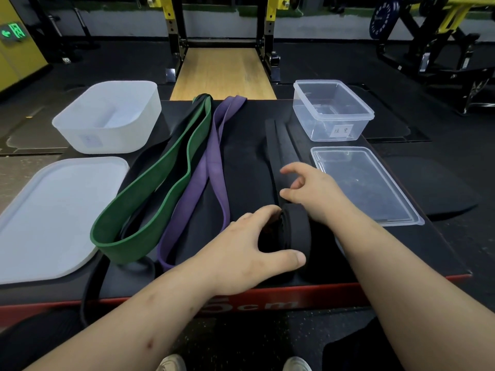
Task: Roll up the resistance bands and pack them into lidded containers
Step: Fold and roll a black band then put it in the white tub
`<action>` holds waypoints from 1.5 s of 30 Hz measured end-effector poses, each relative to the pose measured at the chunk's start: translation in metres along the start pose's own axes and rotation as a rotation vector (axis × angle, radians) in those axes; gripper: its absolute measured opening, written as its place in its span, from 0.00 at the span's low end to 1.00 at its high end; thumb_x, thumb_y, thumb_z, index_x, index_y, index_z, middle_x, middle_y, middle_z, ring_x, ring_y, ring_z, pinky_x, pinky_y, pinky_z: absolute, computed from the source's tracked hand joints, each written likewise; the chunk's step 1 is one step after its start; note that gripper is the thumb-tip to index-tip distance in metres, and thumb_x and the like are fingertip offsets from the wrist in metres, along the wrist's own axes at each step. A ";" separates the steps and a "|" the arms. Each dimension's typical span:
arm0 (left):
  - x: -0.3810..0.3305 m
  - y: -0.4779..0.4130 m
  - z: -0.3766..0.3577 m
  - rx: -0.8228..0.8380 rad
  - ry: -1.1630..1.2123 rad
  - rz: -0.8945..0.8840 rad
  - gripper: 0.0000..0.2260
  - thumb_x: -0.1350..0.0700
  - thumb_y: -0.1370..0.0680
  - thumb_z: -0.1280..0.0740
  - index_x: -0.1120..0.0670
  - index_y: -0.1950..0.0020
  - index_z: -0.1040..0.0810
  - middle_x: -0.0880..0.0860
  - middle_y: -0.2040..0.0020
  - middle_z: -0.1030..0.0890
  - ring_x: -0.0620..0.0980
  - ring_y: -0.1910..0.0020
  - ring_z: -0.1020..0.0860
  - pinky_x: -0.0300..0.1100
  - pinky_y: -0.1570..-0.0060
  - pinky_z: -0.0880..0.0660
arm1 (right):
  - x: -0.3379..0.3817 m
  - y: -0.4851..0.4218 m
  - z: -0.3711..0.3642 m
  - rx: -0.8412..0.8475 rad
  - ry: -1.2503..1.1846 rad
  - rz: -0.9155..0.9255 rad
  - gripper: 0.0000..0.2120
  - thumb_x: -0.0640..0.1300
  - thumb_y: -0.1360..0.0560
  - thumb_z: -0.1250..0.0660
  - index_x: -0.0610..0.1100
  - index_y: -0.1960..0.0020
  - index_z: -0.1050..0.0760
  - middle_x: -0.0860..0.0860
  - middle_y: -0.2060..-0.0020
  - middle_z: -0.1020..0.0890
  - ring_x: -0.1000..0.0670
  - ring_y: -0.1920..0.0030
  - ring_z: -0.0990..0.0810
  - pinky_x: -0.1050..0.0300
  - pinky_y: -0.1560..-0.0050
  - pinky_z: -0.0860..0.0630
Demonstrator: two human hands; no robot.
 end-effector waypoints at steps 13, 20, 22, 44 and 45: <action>0.000 -0.001 0.001 -0.013 0.016 -0.014 0.41 0.27 0.35 0.33 0.34 0.24 0.41 0.38 0.27 0.31 0.38 0.28 0.34 0.46 0.27 0.33 | 0.006 -0.004 -0.006 0.122 0.206 0.048 0.19 0.56 0.23 0.28 0.59 0.32 0.23 0.49 0.45 0.27 0.48 0.45 0.24 0.58 0.50 0.29; 0.002 -0.003 0.001 -0.038 0.043 -0.025 0.39 0.27 0.35 0.32 0.32 0.26 0.37 0.37 0.30 0.28 0.37 0.30 0.31 0.45 0.28 0.32 | 0.003 0.041 0.023 0.203 0.070 0.065 0.22 0.44 0.18 0.33 0.63 0.29 0.28 0.57 0.40 0.23 0.60 0.65 0.16 0.66 0.60 0.24; 0.002 -0.003 0.002 -0.044 0.038 -0.024 0.40 0.26 0.35 0.33 0.34 0.25 0.37 0.36 0.30 0.29 0.36 0.29 0.32 0.45 0.28 0.32 | -0.002 0.060 0.030 0.292 0.013 0.095 0.28 0.38 0.20 0.33 0.66 0.29 0.29 0.63 0.40 0.21 0.62 0.55 0.15 0.59 0.47 0.19; -0.017 -0.001 0.011 -0.058 0.055 -0.210 0.32 0.51 0.30 0.19 0.35 0.32 0.28 0.32 0.40 0.20 0.32 0.38 0.23 0.32 0.38 0.28 | -0.003 0.093 0.014 0.367 -0.326 0.232 0.29 0.54 0.32 0.23 0.62 0.33 0.26 0.56 0.40 0.15 0.54 0.37 0.18 0.45 0.32 0.24; -0.017 0.001 0.010 -0.055 0.061 -0.207 0.31 0.50 0.31 0.19 0.36 0.31 0.27 0.34 0.40 0.19 0.33 0.39 0.22 0.36 0.37 0.26 | -0.002 0.096 0.014 0.385 -0.319 0.243 0.27 0.54 0.32 0.23 0.62 0.33 0.25 0.56 0.40 0.15 0.54 0.37 0.17 0.45 0.32 0.24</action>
Point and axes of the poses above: each hand's wrist, its own y-axis away from the middle knuckle, its own z-axis out of the back of the hand, x = y × z, the point moved 7 cm from there along -y, towards the middle knuckle
